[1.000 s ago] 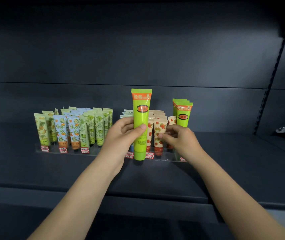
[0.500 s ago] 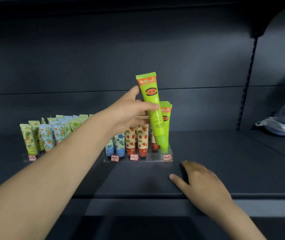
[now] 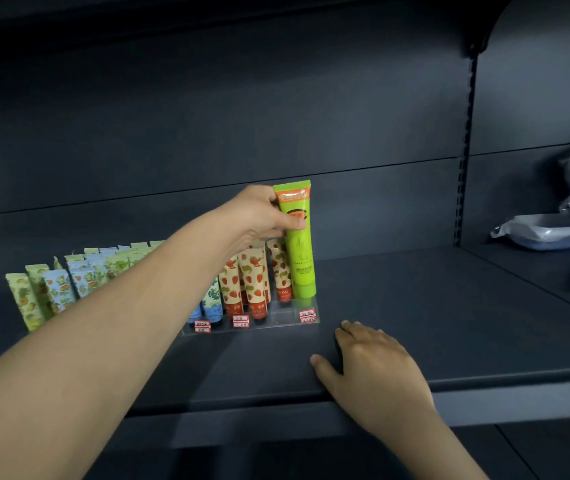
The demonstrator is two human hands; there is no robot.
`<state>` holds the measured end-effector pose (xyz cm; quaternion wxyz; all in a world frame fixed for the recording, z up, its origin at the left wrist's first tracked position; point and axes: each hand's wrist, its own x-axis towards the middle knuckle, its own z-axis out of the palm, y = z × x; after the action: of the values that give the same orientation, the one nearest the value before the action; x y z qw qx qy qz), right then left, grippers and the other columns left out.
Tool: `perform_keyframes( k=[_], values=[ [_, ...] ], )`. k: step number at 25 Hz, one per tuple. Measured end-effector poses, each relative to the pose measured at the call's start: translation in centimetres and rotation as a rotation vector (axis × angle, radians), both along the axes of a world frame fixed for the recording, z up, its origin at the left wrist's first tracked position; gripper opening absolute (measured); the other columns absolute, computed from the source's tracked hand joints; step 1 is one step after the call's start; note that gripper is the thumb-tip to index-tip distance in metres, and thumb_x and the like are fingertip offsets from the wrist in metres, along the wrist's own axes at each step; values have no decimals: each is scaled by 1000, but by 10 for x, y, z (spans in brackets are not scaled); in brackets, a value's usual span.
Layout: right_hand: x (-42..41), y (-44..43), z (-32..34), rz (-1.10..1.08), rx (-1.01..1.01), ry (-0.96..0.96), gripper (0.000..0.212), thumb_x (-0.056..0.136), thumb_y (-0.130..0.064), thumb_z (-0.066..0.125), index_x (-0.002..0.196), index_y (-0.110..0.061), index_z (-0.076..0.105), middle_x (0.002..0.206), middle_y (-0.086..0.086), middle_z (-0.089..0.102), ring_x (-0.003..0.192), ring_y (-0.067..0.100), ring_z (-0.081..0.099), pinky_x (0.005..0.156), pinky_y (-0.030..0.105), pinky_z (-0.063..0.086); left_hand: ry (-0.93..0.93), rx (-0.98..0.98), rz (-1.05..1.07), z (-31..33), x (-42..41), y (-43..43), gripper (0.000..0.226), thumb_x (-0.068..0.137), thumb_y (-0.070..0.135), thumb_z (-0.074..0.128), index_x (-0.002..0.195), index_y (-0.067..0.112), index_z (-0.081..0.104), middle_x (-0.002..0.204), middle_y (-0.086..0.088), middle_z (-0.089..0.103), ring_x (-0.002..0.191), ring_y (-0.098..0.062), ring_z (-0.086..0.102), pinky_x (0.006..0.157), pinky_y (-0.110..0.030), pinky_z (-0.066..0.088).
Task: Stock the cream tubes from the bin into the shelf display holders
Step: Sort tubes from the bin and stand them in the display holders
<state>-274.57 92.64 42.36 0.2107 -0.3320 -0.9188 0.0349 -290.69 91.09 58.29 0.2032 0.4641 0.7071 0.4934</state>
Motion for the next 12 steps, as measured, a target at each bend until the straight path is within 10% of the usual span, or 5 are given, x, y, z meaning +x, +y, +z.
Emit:
perform_keyframes(
  k=[12],
  values=[
    [1, -1, 1, 11, -7, 19, 61, 91, -59, 30, 136, -20, 43, 152, -1, 31, 140, 14, 28, 116, 29, 16, 83, -77, 92, -19, -3, 11, 24, 72, -5, 74, 88, 9, 63, 109, -17, 66, 104, -28, 64, 94, -40, 51]
  ],
)
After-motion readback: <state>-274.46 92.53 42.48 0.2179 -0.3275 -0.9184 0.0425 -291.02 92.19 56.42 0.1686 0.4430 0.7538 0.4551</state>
